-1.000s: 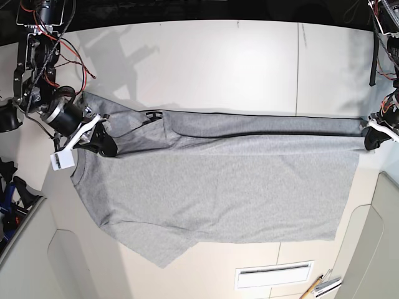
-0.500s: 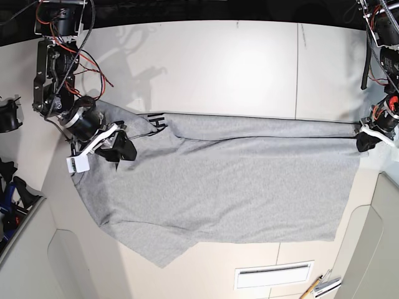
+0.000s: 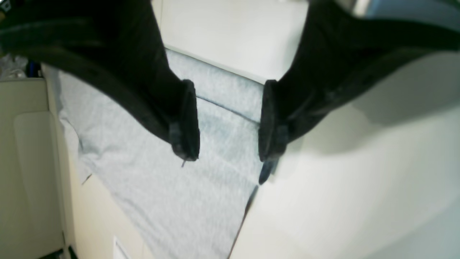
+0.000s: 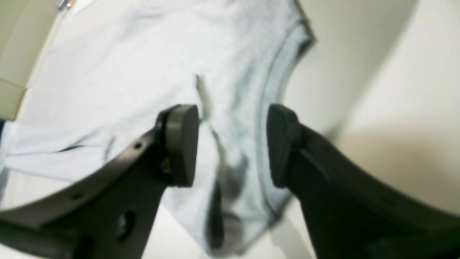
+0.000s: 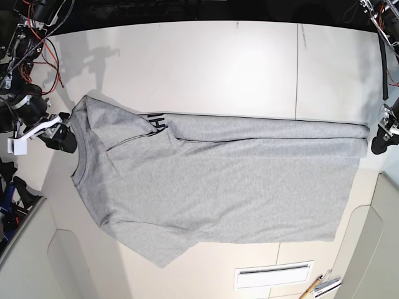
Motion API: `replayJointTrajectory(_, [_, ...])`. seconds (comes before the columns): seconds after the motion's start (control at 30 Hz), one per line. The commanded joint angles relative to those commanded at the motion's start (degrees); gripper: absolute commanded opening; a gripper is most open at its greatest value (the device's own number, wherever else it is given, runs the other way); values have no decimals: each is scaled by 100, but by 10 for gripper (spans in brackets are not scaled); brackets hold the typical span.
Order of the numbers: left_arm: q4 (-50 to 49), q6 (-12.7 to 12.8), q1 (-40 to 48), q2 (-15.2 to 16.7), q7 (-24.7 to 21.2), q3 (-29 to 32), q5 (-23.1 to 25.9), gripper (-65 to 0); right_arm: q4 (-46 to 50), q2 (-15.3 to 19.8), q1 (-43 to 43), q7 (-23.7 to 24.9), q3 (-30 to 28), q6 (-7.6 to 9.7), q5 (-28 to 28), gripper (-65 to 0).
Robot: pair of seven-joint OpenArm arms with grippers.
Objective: Fold the T-shirt properly
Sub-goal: 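Pull the folded edge with both grippers to straighten the fold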
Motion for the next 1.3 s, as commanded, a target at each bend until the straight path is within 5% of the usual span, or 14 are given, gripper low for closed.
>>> replayJointTrajectory(0.1, [-2, 0, 264, 0, 2, 0, -101, -192, -20, 125, -345, 26, 122, 0, 103, -248])
replayJointTrajectory(0.17, [-2, 0, 402, 0, 0, 0, -92, -185, -50, 120, -494, 98, 142, 0, 103, -196])
replayJointTrajectory(0.47, [-39, 0, 501, 321, -76, 144, 125, -184, -909, 50, -535, 201, 87, 31, 295, -197])
replayJointTrajectory(0.77, [-39, 0, 334, 562, -1010, 680, 1309, -185, -981, -295, -428, 343, -483, 63, 286, -197])
replayJointTrajectory(1.0, [-39, 0, 149, 684, -1058, 741, 1770, -187, -981, -472, -249, 413, -896, 22, 17, -228])
replayJointTrajectory(1.07, [-39, 0, 114, 702, -1075, 741, 1840, -269, -981, -472, -249, 450, -922, 22, 11, -347])
replayJointTrajectory(1.17, [-39, 0, 103, 697, -1075, 741, 1856, -600, -981, -468, -249, 501, -920, 22, -31, -646])
replayJointTrajectory(1.2, [-39, 0, 103, 697, -1073, 741, 1856, -650, -979, -468, -249, 509, -920, 24, -28, -650])
replayJointTrajectory(1.3, [-24, 0, 101, 669, -837, 741, 1829, -650, -951, -468, -249, 505, -920, 26, -26, -650])
